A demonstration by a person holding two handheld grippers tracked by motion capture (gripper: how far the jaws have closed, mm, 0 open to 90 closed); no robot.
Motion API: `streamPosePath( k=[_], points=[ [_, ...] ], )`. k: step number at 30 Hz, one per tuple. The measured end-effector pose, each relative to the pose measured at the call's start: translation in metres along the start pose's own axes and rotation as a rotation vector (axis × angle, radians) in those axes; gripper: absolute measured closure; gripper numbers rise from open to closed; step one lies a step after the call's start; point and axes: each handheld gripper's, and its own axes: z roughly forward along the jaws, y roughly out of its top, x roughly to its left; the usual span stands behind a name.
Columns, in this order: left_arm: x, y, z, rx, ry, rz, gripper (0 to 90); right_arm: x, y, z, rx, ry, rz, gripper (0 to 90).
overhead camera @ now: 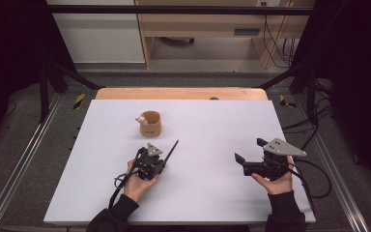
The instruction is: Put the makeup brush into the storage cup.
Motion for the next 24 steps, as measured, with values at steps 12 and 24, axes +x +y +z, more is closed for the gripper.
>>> streamPosePath(
  k=[12, 24],
  points=[
    [0.000, 0.000, 0.000, 0.021, 0.016, 0.035, 81.8, 0.000, 0.000, 0.000, 0.000, 0.001, -0.002, 5.7],
    [0.002, 0.006, -0.010, -0.009, -0.022, 0.044, 69.7, -0.001, 0.000, -0.001, 0.000, 0.000, -0.001, 5.7]
  ],
)
